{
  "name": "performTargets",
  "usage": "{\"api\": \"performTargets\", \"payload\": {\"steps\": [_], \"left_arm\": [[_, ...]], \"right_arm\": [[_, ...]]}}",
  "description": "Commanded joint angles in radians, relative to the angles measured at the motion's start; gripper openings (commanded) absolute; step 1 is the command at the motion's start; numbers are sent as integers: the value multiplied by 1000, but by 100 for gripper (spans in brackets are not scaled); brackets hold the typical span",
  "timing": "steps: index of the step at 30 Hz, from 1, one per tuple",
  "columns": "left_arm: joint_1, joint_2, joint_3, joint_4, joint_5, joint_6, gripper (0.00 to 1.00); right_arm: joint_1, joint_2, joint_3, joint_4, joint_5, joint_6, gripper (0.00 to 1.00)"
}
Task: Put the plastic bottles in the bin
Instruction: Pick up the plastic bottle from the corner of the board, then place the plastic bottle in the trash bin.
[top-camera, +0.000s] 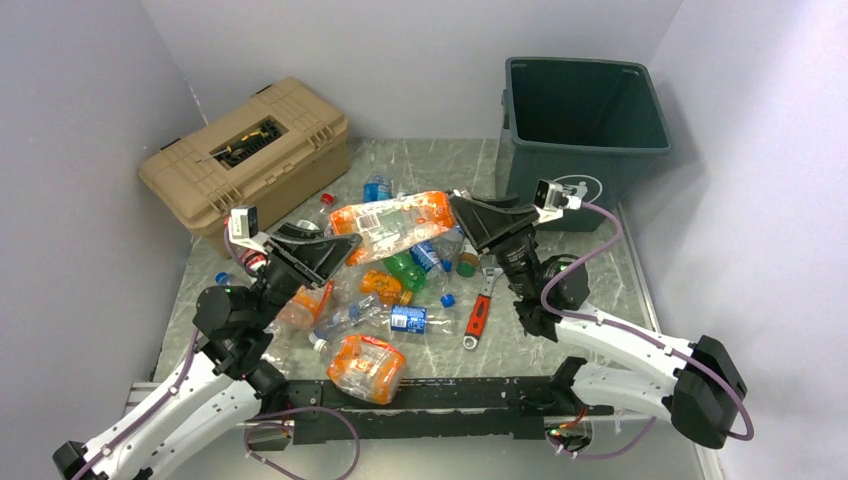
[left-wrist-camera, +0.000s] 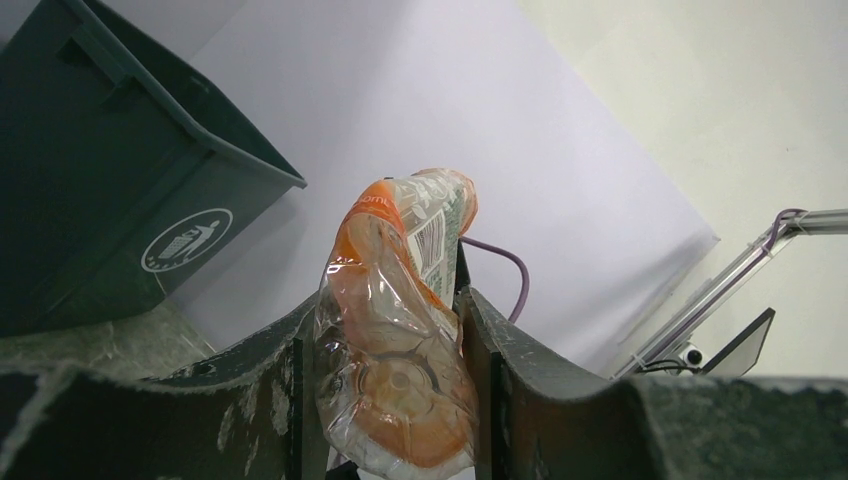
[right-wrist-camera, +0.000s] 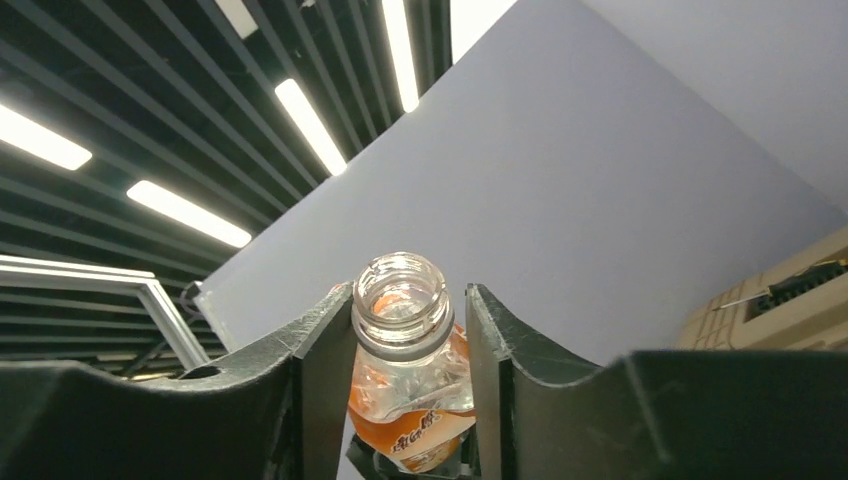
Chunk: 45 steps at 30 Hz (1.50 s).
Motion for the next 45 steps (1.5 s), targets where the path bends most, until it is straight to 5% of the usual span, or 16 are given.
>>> {"api": "performTargets", "payload": {"steps": [1, 5, 8, 11, 14, 18, 23, 29, 38, 45], "left_arm": [[-1, -11, 4, 21, 15, -1, 0], [-1, -22, 21, -56, -6, 16, 2], [-2, -44, 24, -110, -30, 32, 62], [-2, -62, 47, -193, -52, 53, 98], [-2, -71, 125, -369, -80, 129, 100], [-2, -78, 349, -767, -208, 368, 100], [-2, -81, 423, -913, -420, 590, 99], [-2, 11, 407, -942, -472, 651, 98], [-2, 41, 330, -896, -422, 676, 97], [-2, 86, 400, -1000, -458, 699, 96]], "right_arm": [[-4, 3, 37, 84, -34, 14, 39], [-4, 5, 38, 94, -45, 5, 18], [-5, -13, 40, 66, -45, -19, 1], [-6, -53, 49, -3, -81, -60, 0], [-12, -139, 88, -184, -100, -160, 0], [-14, -294, 310, -714, -13, -472, 0], [-14, -309, 616, -1110, 234, -765, 0], [-13, -219, 771, -1160, 591, -1133, 0], [-26, 2, 851, -732, 942, -1739, 0], [-297, 181, 1169, -1112, 821, -1443, 0]]}}
